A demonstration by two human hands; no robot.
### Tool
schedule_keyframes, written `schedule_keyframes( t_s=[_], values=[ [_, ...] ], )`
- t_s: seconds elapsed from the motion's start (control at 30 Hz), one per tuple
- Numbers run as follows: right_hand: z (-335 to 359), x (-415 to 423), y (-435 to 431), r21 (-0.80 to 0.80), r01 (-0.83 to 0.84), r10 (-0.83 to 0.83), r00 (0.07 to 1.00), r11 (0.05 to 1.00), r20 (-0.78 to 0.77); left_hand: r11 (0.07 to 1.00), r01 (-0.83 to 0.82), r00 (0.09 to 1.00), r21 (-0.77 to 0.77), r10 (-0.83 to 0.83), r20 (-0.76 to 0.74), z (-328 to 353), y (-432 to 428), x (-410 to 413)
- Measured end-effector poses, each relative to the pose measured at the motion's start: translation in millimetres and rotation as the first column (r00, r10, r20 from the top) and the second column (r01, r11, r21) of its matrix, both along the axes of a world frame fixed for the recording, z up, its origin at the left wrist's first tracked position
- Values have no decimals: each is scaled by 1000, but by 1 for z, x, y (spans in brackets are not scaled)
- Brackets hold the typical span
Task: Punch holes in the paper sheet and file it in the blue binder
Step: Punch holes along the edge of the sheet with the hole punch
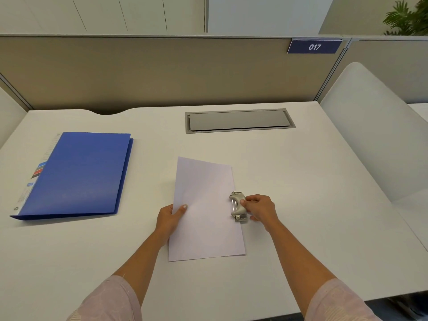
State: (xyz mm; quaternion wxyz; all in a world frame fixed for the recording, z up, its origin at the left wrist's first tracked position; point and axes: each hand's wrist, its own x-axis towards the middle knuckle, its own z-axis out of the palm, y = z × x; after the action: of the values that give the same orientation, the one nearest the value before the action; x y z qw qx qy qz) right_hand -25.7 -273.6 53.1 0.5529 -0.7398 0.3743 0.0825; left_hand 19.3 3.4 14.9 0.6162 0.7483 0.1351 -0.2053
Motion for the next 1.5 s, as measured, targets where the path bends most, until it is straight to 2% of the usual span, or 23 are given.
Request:
schedule_keyframes(
  t_s=[0.27, 0.53, 0.9, 1.23, 1.5],
  values=[
    [-2, 1, 0, 28, 36, -36, 999, 999, -3, 1000, 26, 999, -14, -26, -19, 1, 2, 0],
    [-6, 3, 0, -21, 5, -4, 1000, 1000, 16, 999, 48, 999, -24, -49, -18, 6, 4, 7],
    [2, 6, 0, 29, 53, -50, 996, 998, -75, 997, 70, 997, -28, -71, -37, 0, 6, 14],
    [-4, 8, -5, -55, 21, -30, 985, 998, -168, 997, 76, 996, -7, -76, -42, -1, 6, 15],
    [1, 14, 0, -225, -96, 8, 932, 970, -363, 998, 63, 997, -8, -64, -38, -2, 5, 13]
  ],
)
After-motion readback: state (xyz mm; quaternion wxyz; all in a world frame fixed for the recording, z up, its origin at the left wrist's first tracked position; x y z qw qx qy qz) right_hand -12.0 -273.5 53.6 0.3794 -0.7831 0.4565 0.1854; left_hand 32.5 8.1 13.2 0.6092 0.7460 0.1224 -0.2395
